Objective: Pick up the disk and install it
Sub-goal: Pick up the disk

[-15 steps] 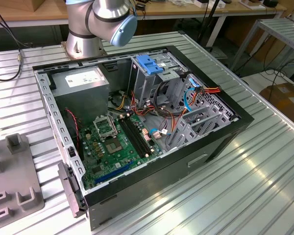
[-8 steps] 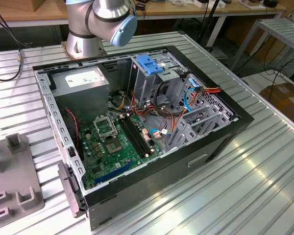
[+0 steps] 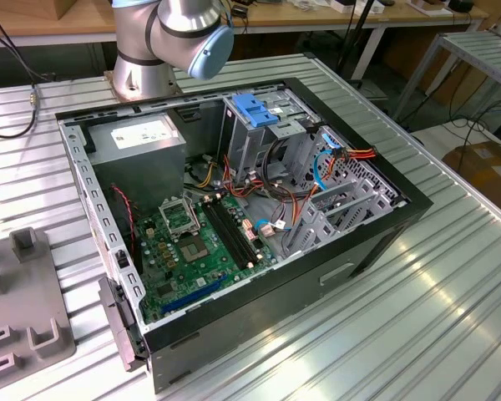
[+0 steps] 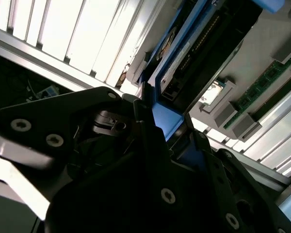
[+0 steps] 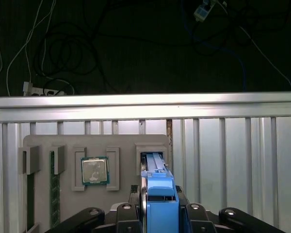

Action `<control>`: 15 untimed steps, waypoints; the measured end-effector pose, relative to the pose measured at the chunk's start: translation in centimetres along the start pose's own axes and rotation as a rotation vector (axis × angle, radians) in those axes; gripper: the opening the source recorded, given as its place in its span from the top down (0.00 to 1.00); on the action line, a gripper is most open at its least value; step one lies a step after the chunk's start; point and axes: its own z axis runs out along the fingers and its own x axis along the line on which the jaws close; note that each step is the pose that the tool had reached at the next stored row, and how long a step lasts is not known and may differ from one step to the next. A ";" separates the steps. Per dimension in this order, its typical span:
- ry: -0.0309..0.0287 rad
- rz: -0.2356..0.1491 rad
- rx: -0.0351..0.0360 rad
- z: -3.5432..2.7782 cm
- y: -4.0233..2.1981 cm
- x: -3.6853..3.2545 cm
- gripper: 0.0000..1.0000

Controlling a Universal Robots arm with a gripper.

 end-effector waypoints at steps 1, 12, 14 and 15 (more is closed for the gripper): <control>0.0001 0.000 0.0000 0.00 0.00 0.00 0.63; 0.0000 0.000 0.0000 -1.19 0.02 -0.04 0.63; 0.0000 0.000 0.0000 -1.48 0.03 -0.05 0.63; -0.0001 0.000 0.0000 -1.65 0.03 -0.06 0.63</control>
